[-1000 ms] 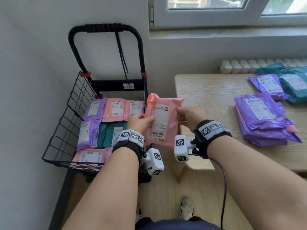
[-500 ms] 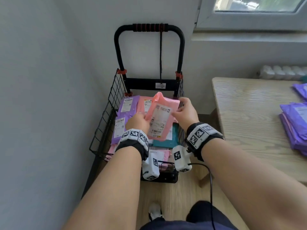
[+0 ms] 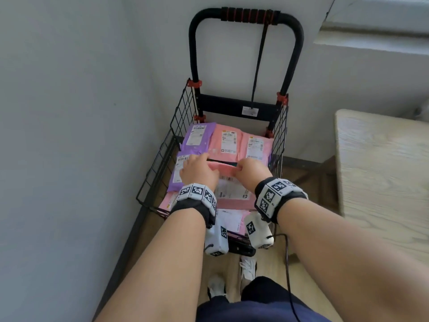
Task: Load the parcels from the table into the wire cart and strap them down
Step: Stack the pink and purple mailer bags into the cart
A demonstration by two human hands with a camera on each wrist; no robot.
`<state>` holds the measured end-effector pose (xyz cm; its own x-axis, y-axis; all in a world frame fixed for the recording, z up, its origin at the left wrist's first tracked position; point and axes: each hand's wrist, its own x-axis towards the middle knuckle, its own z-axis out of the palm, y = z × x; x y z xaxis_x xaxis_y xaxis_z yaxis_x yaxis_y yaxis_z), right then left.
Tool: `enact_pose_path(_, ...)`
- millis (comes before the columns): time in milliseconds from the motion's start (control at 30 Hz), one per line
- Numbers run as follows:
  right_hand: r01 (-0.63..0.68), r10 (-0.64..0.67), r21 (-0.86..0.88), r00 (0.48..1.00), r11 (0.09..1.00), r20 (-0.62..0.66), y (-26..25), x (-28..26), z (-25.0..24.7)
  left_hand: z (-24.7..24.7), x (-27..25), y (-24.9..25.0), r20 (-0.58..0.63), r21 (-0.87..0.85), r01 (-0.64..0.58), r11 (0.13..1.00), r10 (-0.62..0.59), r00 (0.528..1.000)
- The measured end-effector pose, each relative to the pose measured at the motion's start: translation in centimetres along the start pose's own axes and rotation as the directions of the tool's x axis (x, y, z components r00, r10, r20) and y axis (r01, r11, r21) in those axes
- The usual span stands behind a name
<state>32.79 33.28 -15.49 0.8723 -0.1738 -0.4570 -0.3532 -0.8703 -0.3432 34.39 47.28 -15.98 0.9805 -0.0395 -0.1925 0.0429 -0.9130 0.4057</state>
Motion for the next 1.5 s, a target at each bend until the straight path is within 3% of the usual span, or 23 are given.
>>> enact_pose_path(67, -0.070, 0.066, 0.105, 0.997, 0.992, 0.045, 0.6, 1.8, -0.1, 0.0, 1.0, -0.2, -0.008, -0.146, 0.169, 0.975, -0.172, 0.985)
enact_pose_path(133, -0.118, 0.107, 0.244, 0.993, 0.962, 0.056, 1.5, 3.8, -0.1, 0.8, 2.2, -0.7, 0.073, -0.299, 0.362, 0.883, -0.357, 0.931)
enact_pose_path(233, -0.191, 0.163, 0.454, 0.981, 0.870, 0.101, 2.8, 6.5, 0.3, 2.9, 3.6, -1.3, 0.239, -0.312, 0.548, 0.776, -0.494, 0.836)
enact_pose_path(400, -0.481, 0.283, 0.663, 0.876, 0.575, 0.390, 3.7, 9.8, 1.9, 7.7, 5.3, -1.8, 0.437, -0.333, 0.605, 0.723, -0.450, 0.779)
enact_pose_path(567, -0.590, 0.212, 0.777, 0.806, 0.218, 0.553, 4.7, 11.4, 5.8, 11.6, 6.8, -3.2, 0.572, -0.340, 0.652, 0.678, -0.402, 0.716)
enact_pose_path(633, -0.607, 0.240, 0.780, 0.788, 0.152, 0.566, 4.9, 12.2, 7.2, 12.7, 7.1, -3.9, 0.620, -0.386, 0.697, 0.605, -0.389, 0.682)
enact_pose_path(700, -0.616, 0.292, 0.771, 0.776, 0.160, 0.559, 5.0, 13.2, 8.2, 13.5, 7.7, -4.8, 0.651, -0.381, 0.751, 0.540, -0.420, 0.632)
enact_pose_path(733, -0.626, 0.321, 0.760, 0.766, 0.177, 0.556, 5.1, 13.6, 8.7, 13.4, 7.9, -5.1, 0.657, -0.359, 0.753, 0.552, -0.424, 0.624)
enact_pose_path(900, -0.627, 0.330, 0.705, 0.777, 0.331, 0.536, 5.6, 15.7, 12.7, 14.6, 10.4, -7.5, 0.599, -0.181, 0.589, 0.787, -0.387, 0.701)
enact_pose_path(1133, -0.618, 0.301, 0.644, 0.784, 0.451, 0.542, 3.9, 17.5, 15.9, 16.8, 12.5, -9.6, 0.561, -0.103, 0.493, 0.864, -0.359, 0.746)
enact_pose_path(1233, -0.609, 0.279, 0.648, 0.790, 0.458, 0.546, 3.5, 18.1, 16.7, 16.4, 12.7, -9.8, 0.555, -0.109, 0.456, 0.883, -0.326, 0.765)
enact_pose_path(1400, -0.635, 0.283, 0.699, 0.773, 0.329, 0.568, 3.5, 18.0, 17.0, 15.2, 13.0, -9.4, 0.585, -0.057, 0.359, 0.932, -0.260, 0.768)
enact_pose_path(1500, -0.593, 0.292, 0.728, 0.805, 0.344, 0.517, 3.7, 17.4, 15.8, 14.9, 12.8, -9.2, 0.594, -0.038, 0.308, 0.951, -0.226, 0.772)
